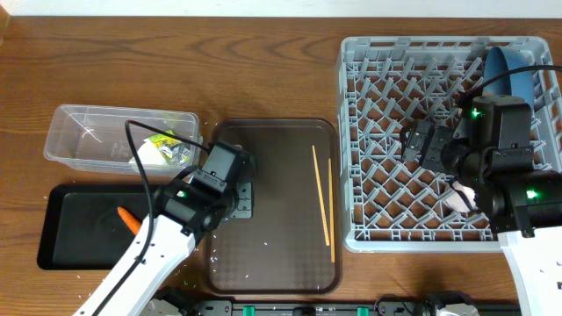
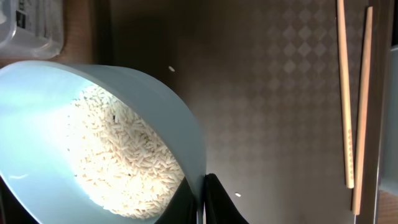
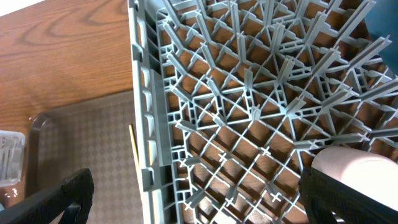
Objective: Sort waste into correct bins and load items into the dishwasher rack
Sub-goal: 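Grasp the rim of the light-blue rice bowl with the left gripper, then lift the rice bowl and carry it left over the black tray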
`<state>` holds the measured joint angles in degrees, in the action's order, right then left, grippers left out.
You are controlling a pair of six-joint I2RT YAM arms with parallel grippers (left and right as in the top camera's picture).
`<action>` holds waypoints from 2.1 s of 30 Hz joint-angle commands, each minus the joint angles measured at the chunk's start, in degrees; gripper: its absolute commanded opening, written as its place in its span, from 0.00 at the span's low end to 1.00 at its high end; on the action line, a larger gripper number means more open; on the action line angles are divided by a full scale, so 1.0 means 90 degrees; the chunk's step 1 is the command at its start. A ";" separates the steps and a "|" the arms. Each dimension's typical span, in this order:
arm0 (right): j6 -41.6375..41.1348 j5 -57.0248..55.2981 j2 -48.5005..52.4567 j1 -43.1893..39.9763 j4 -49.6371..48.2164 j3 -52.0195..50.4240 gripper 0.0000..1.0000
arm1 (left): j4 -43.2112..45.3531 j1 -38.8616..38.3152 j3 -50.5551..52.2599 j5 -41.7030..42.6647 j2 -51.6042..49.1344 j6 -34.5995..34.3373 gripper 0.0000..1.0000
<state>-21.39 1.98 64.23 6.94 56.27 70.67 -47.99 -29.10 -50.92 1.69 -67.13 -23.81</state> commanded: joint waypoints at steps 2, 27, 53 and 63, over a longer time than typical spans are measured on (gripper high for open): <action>0.0095 0.0046 -0.0058 -0.0024 -0.0012 0.0027 0.99 | 0.0007 -0.0289 -0.0189 -0.0131 -0.0435 -0.0029 0.06; 0.0095 0.0044 -0.0058 -0.0024 -0.0041 0.0027 0.99 | 0.0821 -0.1275 -0.0160 -0.0245 -0.2815 0.0260 0.38; 0.0095 -0.0070 -0.0058 -0.0024 -0.0036 0.0027 0.99 | 0.1008 -0.1275 0.0104 -0.0313 -0.3519 0.0789 0.06; 0.0095 -0.0070 -0.0058 -0.0024 -0.0034 0.0027 0.99 | 0.0525 -0.1275 -0.0260 -0.0357 -0.2720 0.0612 0.06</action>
<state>-21.39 1.74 64.23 6.94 55.92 70.67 -42.04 -40.75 -51.22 -1.85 -95.09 -17.78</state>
